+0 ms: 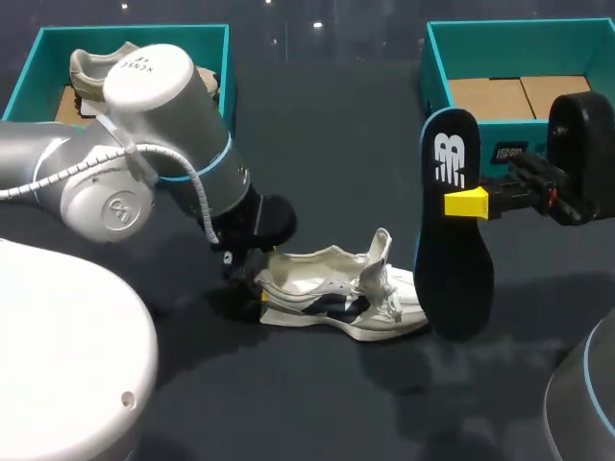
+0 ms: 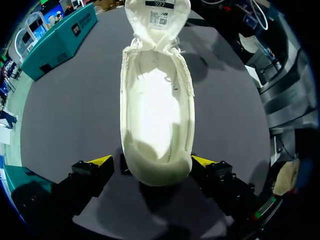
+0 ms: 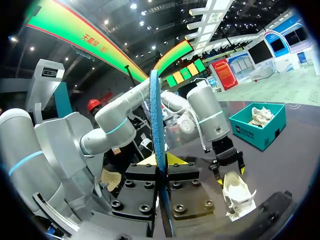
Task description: Take the shoe out of the shoebox, open the shoe tongue, remove and reinsert the insole, then place the shoe into the shoebox
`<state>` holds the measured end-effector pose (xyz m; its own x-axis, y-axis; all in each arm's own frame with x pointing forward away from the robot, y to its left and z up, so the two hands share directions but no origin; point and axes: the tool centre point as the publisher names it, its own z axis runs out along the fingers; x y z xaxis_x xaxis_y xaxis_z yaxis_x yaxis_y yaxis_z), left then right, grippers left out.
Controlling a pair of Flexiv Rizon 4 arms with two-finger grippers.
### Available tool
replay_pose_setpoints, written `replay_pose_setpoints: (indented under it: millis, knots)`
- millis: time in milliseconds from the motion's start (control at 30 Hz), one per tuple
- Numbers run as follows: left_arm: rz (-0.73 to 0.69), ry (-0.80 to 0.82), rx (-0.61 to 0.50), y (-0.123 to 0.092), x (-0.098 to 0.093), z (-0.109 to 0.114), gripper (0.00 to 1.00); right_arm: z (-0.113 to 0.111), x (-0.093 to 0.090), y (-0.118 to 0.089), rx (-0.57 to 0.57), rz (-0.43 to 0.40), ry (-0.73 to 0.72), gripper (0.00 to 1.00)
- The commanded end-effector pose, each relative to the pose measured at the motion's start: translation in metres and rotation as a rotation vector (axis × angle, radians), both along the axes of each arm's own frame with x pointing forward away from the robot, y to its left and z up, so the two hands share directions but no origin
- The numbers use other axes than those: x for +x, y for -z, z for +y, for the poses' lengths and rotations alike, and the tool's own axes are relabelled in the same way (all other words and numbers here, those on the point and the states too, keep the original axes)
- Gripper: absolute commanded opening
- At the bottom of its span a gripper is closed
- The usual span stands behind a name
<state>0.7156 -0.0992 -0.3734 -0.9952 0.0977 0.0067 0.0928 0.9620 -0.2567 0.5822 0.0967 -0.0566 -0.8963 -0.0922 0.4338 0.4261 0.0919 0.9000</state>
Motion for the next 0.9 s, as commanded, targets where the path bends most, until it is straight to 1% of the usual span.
replay_pose_setpoints:
  millis: [33,133,233,333,633,767,900]
  knots:
    - [0.004,0.012,0.051,0.0,0.002,-0.001,1.0,0.001,0.0,0.001,-0.001,0.001,0.0,0.0]
    - [0.01,0.019,0.048,-0.006,0.001,0.001,1.0,0.001,0.0,0.001,-0.001,0.001,0.0,0.0]
    - [0.004,0.03,0.044,-0.018,-0.001,0.001,1.0,0.001,0.0,0.001,-0.001,0.001,0.0,0.0]
    - [-0.014,0.03,0.042,-0.031,-0.001,-0.004,1.0,0.001,0.0,0.001,-0.001,0.001,0.0,0.0]
    - [-0.03,0.044,0.063,-0.052,0.009,-0.038,1.0,0.001,0.0,0.001,-0.001,0.001,0.0,0.0]
    - [-0.027,0.043,0.067,-0.053,0.016,-0.055,1.0,0.001,0.0,0.001,-0.001,0.001,0.0,0.0]
    - [0.015,0.029,0.085,-0.048,0.029,-0.071,1.0,0.001,0.0,0.001,-0.001,0.001,0.0,0.0]
